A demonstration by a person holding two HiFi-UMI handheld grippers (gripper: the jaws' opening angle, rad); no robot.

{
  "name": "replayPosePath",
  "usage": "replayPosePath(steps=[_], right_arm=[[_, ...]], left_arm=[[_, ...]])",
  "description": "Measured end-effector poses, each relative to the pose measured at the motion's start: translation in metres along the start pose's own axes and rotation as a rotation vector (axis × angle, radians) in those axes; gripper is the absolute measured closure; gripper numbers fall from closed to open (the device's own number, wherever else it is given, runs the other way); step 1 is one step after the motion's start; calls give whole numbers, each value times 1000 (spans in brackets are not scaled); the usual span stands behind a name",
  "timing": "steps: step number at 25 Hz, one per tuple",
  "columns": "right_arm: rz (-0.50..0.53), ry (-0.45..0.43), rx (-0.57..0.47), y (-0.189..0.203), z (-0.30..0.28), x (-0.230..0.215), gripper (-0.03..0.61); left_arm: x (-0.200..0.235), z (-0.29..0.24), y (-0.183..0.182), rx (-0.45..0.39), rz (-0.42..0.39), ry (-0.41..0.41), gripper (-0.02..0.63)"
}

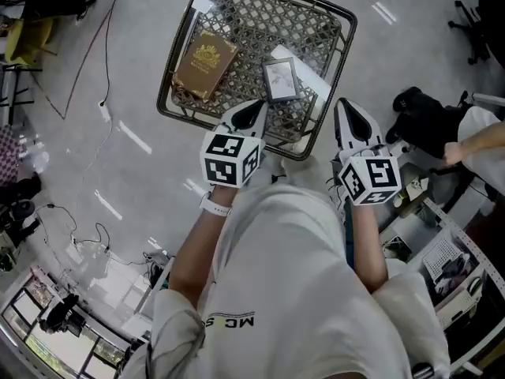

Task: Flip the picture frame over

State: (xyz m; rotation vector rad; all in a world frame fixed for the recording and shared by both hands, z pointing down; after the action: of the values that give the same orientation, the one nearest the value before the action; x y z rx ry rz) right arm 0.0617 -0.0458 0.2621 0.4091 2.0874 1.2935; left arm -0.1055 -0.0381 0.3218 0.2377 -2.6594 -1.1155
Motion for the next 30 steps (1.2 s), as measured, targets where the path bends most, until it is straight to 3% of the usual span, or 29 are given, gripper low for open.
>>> replayPosePath(steps=[11, 20, 30], right_arm=[[111, -32, -11, -30, 19, 20, 561], [143, -27, -52, -40, 41, 30, 562], [139, -35, -60, -37, 47, 36, 561]], left_arm=[[2, 65, -34, -132, -18, -61, 584], [-4, 89, -47, -202, 17, -52, 586], [-11, 96, -45, -222, -4, -57, 586]])
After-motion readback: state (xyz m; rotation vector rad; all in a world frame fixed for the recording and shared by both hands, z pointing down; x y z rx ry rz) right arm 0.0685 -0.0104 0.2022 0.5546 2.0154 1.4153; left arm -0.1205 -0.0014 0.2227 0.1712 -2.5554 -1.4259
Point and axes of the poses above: the fingertips, and each gripper's own axes: z backward along the fingers, x to its left, y out of its underside, the point moved 1 cm from there along z, backward along the fingers, and after that the axes turned 15 degrees about -y, right-handed, at the moved point
